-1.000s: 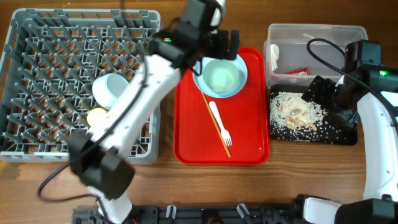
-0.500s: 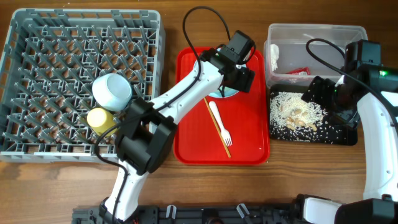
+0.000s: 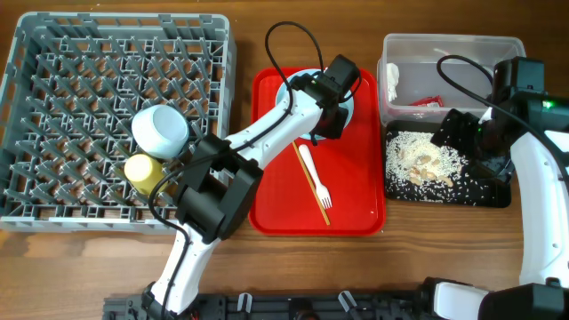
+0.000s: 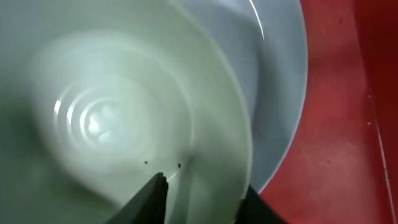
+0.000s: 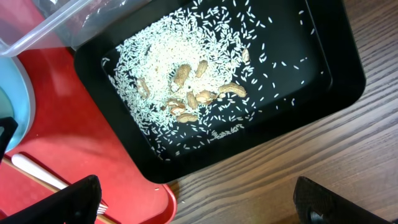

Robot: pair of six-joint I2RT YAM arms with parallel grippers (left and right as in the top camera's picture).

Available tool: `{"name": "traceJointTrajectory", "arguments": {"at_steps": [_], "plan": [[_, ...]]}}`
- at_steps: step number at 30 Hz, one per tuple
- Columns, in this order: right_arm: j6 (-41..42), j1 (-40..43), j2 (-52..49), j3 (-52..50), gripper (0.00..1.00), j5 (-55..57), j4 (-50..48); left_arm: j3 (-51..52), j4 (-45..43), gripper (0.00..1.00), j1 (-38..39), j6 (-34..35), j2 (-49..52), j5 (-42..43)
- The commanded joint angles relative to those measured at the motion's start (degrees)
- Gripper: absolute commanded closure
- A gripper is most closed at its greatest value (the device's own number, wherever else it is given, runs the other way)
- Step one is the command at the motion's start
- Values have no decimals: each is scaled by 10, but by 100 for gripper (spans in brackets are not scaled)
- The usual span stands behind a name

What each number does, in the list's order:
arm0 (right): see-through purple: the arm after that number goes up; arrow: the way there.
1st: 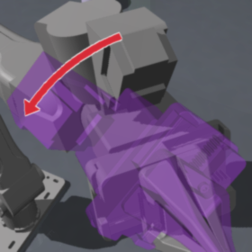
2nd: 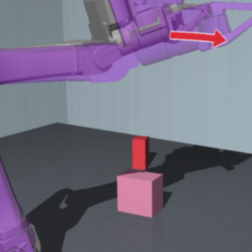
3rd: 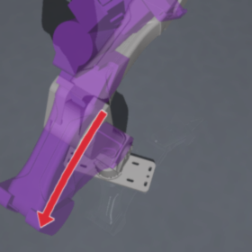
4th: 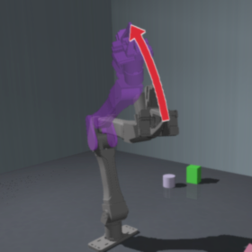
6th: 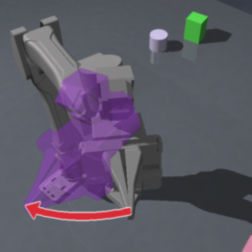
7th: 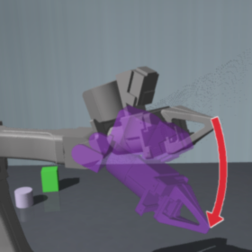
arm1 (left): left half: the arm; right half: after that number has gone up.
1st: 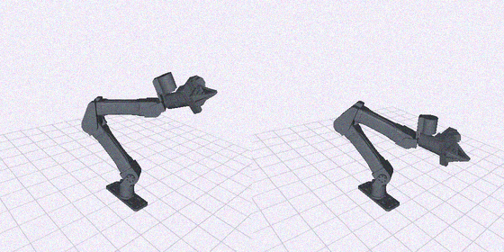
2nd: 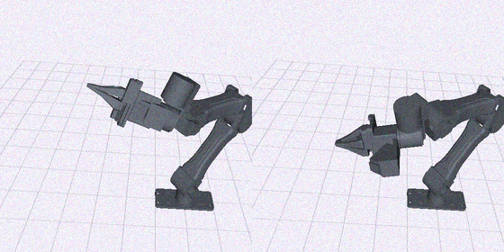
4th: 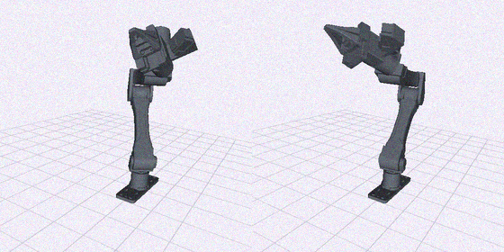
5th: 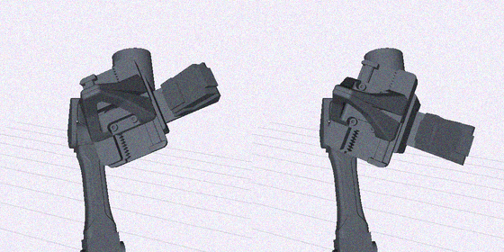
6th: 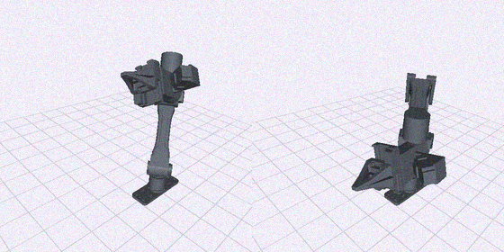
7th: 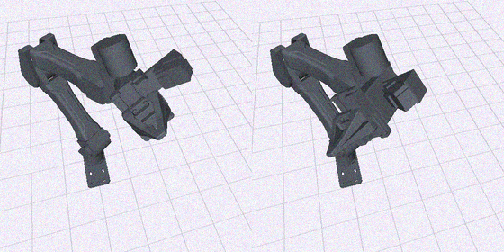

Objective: Sort waste into correct bins and load items into the dishwasher rack
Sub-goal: 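Reach the left gripper to the large pale blue bowl and grasp its rim, then carry the large bowl into the dish rack and release it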

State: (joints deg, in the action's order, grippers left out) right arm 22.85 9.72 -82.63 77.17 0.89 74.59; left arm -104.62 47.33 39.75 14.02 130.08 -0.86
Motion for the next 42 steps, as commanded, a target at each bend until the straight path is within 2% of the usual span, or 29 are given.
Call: {"name": "traceJointTrajectory", "arguments": {"at_steps": [1,3,13,19,24,27,30,37,42], "plan": [[-4,3,7,3,0,-7,1,5,-1,84,-2,-3,7,-12],[-4,3,7,3,0,-7,1,5,-1,96,-2,-3,6,-12],[-7,3,7,3,0,-7,4,3,-1,96,-2,-3,-32,-19],[-8,3,7,3,0,-7,9,2,6,96,-24,-3,-121,-20],[-8,3,7,3,0,-7,9,2,20,96,-81,-3,-216,-14],[-8,3,7,3,0,-7,9,2,25,96,-130,-3,-253,46],[-8,3,7,3,0,-7,9,2,30,96,-191,-3,-267,146],[-18,3,7,3,0,-7,9,5,40,96,-339,-18,-249,389],[-18,3,7,3,0,-7,8,5,40,96,-419,-21,-218,499]]}}
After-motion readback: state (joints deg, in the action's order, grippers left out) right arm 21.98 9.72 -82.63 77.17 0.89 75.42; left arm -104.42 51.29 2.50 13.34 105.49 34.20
